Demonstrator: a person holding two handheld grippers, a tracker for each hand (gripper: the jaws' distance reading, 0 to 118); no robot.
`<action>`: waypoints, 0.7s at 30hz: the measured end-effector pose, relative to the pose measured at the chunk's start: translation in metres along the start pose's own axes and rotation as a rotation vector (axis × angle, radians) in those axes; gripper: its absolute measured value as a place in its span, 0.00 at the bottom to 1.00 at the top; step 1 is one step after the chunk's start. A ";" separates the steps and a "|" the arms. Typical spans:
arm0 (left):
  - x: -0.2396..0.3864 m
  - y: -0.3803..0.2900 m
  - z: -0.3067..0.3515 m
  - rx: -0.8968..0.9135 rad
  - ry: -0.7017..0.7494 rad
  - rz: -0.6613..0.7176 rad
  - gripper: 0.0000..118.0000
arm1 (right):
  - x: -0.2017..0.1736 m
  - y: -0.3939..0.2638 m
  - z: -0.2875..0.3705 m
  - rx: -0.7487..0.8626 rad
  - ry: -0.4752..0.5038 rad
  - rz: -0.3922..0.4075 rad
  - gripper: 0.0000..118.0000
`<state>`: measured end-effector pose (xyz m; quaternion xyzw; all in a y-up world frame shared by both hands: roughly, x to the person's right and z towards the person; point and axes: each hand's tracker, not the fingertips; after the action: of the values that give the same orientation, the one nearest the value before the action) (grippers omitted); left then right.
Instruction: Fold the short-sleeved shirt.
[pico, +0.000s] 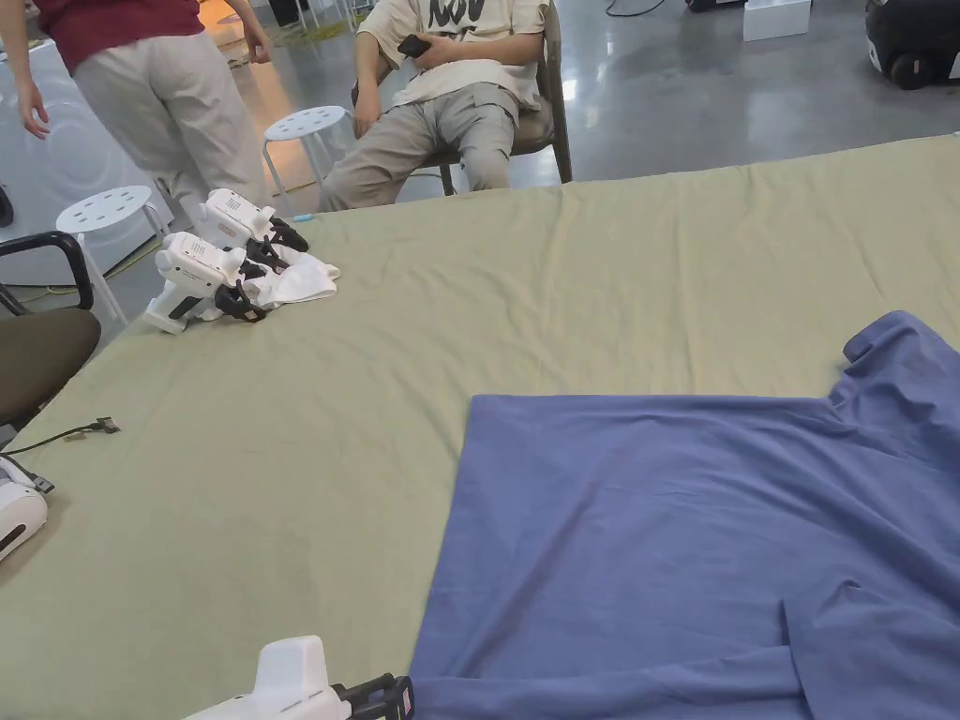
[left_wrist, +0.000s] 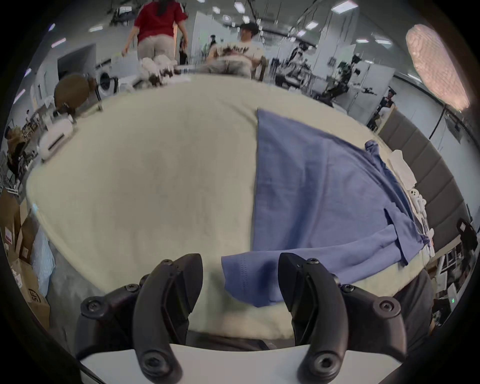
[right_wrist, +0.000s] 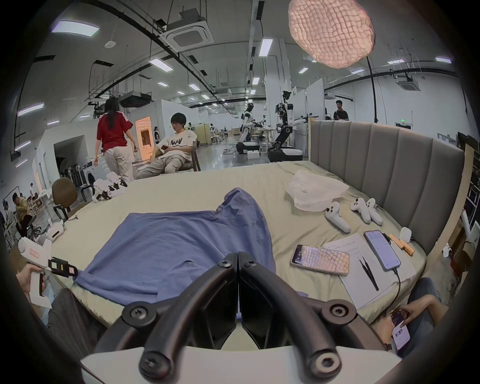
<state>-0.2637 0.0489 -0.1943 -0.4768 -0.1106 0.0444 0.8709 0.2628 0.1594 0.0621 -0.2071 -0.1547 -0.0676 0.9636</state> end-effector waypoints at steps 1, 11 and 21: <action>-0.002 0.002 -0.007 -0.008 -0.015 0.012 0.48 | 0.001 -0.001 0.000 -0.004 -0.006 -0.006 0.00; 0.031 0.006 -0.027 -0.096 0.038 -0.164 0.01 | 0.029 -0.015 -0.023 -0.184 -0.088 -0.076 0.05; 0.033 0.005 -0.019 -0.115 0.009 -0.114 0.01 | 0.082 -0.055 -0.128 -0.483 -0.123 -0.273 0.60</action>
<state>-0.2269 0.0421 -0.2031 -0.5192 -0.1361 -0.0138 0.8437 0.3643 0.0502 -0.0011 -0.4118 -0.2185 -0.2189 0.8572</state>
